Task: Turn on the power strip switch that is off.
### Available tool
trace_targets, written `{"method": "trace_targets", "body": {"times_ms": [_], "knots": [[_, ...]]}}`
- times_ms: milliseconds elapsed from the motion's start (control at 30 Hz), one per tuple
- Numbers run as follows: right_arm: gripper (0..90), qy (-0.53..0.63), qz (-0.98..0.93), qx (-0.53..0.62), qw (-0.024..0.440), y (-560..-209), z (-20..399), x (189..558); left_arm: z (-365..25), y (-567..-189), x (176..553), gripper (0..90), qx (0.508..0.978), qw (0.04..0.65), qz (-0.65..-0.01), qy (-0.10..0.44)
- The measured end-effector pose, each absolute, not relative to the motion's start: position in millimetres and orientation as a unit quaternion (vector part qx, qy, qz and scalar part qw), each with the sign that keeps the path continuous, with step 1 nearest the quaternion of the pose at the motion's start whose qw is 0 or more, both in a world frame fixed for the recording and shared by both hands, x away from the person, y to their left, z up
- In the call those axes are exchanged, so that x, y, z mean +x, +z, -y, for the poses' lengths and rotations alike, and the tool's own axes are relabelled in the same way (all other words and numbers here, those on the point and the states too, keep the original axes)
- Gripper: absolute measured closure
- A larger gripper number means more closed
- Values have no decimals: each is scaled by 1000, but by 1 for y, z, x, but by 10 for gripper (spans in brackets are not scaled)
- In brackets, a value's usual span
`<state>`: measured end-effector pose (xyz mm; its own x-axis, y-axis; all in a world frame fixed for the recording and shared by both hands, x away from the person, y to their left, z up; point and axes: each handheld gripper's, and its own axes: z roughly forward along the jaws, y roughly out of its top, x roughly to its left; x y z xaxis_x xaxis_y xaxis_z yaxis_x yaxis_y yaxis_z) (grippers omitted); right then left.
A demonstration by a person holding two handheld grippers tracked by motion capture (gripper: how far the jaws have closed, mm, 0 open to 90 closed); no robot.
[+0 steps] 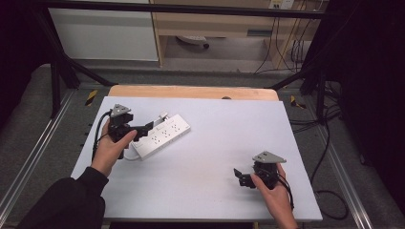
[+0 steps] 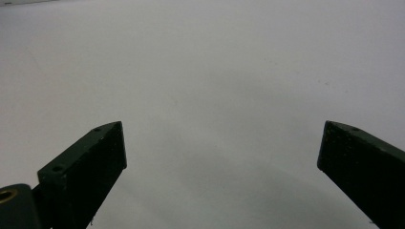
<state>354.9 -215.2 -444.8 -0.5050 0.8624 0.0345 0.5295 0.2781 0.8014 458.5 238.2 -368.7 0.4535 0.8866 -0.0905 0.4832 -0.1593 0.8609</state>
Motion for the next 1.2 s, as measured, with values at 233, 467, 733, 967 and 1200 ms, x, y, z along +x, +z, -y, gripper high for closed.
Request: {"method": "trace_targets", "body": {"times_ms": [233,467,733,967,1200], "knots": [[31,396,-772,451,208,-445,215,355,-239,-369,463,98,724,444,-476,227],[31,396,-773,451,207,-445,215,355,-239,-368,468,97,725,441,-477,228],[31,396,-774,450,206,-445,215,355,-238,-368,477,95,723,439,-481,232],[31,397,-774,450,204,-445,215,355,-234,-369,483,97,725,437,-479,232],[31,397,-774,450,203,-445,215,354,-229,-370,487,98,728,435,-476,233]]}}
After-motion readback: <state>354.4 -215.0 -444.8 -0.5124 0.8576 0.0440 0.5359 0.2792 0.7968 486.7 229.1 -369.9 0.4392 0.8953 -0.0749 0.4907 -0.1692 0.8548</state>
